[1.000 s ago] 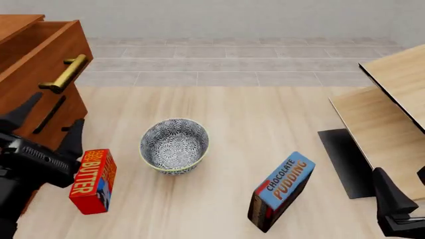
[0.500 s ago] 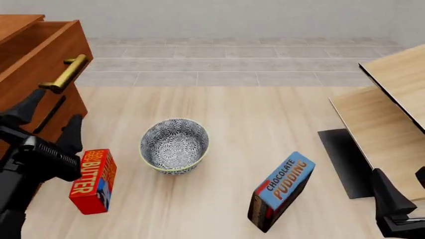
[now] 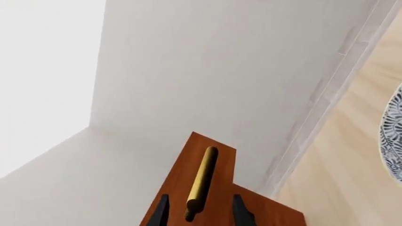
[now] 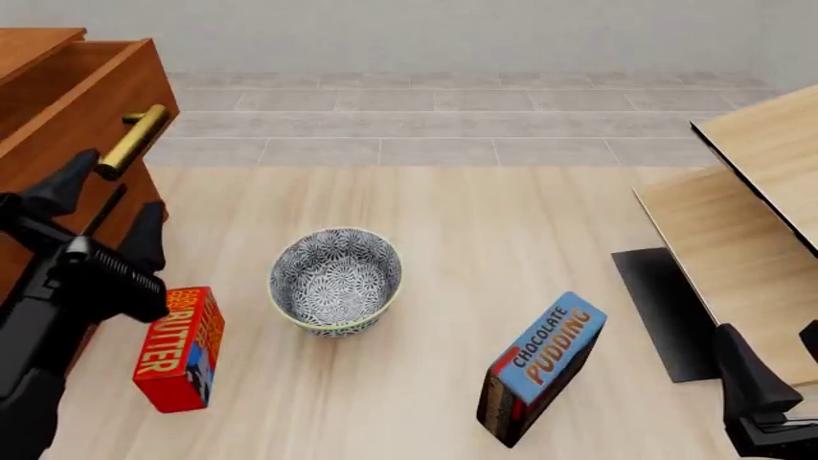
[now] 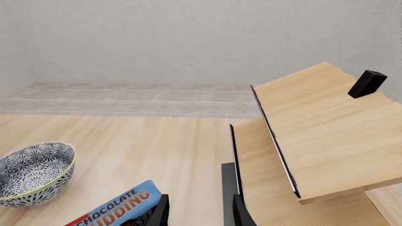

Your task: Close the top drawer of the cabinet.

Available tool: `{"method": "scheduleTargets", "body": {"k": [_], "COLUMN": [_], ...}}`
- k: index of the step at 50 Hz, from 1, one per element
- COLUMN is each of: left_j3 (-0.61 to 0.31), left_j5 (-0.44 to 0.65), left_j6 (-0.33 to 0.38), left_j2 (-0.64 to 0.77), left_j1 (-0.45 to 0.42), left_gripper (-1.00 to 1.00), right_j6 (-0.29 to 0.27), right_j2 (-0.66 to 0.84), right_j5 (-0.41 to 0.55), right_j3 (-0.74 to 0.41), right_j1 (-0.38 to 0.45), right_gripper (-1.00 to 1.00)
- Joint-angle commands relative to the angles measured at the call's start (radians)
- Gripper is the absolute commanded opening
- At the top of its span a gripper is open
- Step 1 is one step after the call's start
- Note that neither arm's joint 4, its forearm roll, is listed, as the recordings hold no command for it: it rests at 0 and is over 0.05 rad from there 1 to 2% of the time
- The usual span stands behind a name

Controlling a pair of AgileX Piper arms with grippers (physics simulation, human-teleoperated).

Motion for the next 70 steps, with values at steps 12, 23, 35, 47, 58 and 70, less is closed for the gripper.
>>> {"method": "scheduleTargets", "body": {"k": [12,23,35,47,58,70], "left_j3": [-0.023,-0.027,-0.028,-0.032,-0.034,-0.019], "left_j5": [-0.001,-0.001,-0.001,-0.001,-0.001,-0.001], "left_j6": [0.031,0.046,0.056,0.083,0.111,0.101], "left_j2": [0.019,0.012,0.018,0.025,0.021,0.008], "left_j1": [0.026,0.046,0.057,0.066,0.081,0.113], "left_gripper": [1.0,1.0,1.0,1.0,1.0,1.0], "right_j6": [-0.001,-0.005,-0.004,-0.002,-0.002,-0.004], "right_j2": [0.0,0.0,0.0,0.0,0.0,0.0], "right_j5": [0.0,-0.001,-0.001,-0.002,-0.001,0.0], "right_j3": [0.001,0.002,0.001,0.001,-0.001,-0.002], "right_j1": [-0.001,0.002,0.002,-0.003,-0.001,0.001], "right_gripper": [1.0,1.0,1.0,1.0,1.0,1.0]}}
